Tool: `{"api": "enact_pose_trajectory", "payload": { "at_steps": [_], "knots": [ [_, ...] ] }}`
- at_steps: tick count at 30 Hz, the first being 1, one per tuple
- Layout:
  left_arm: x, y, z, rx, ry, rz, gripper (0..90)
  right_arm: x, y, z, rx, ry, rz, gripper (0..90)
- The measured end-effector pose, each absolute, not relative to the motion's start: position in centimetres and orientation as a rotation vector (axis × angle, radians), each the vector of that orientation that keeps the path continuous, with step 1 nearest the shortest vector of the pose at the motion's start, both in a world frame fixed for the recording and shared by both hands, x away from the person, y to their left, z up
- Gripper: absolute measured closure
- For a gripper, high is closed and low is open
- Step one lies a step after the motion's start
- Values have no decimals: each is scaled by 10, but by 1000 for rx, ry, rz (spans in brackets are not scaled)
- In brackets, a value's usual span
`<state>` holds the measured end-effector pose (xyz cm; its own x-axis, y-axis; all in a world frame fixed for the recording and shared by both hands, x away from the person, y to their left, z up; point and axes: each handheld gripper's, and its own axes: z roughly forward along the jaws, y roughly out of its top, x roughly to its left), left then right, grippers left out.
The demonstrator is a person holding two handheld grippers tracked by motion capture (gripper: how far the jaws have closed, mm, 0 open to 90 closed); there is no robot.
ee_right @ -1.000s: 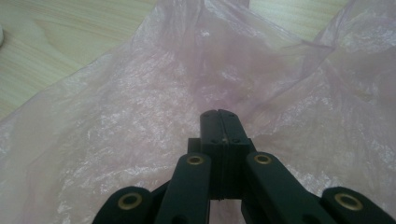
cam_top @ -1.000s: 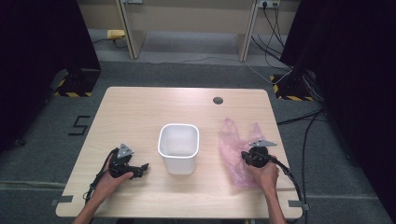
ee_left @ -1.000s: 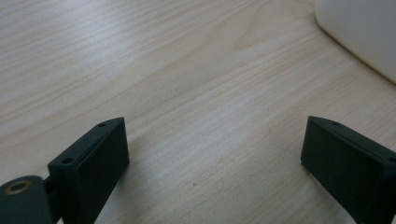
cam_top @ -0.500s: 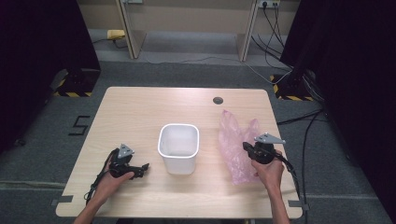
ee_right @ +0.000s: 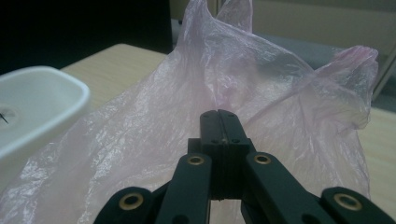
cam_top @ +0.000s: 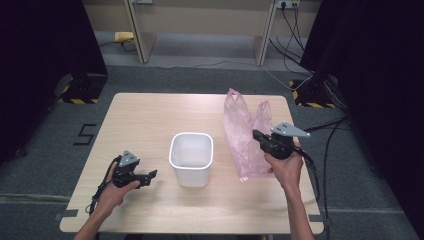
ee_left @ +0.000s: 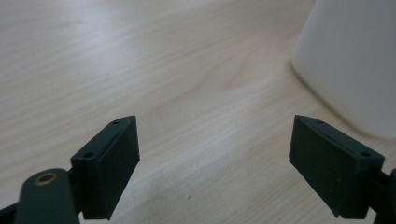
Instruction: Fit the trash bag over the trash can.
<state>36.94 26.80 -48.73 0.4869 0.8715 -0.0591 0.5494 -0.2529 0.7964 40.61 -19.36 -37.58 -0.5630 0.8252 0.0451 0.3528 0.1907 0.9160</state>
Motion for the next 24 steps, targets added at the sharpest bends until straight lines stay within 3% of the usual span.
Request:
{"api": "enact_pose_trajectory", "payload": {
  "at_steps": [13,24],
  "knots": [
    [364,253,-420,1829,1084,468,197,418,-123,-331,882,2042,1407,900],
    [372,224,-381,1771,972,349,392,428,-69,-331,778,2084,1345,900]
  ]
}}
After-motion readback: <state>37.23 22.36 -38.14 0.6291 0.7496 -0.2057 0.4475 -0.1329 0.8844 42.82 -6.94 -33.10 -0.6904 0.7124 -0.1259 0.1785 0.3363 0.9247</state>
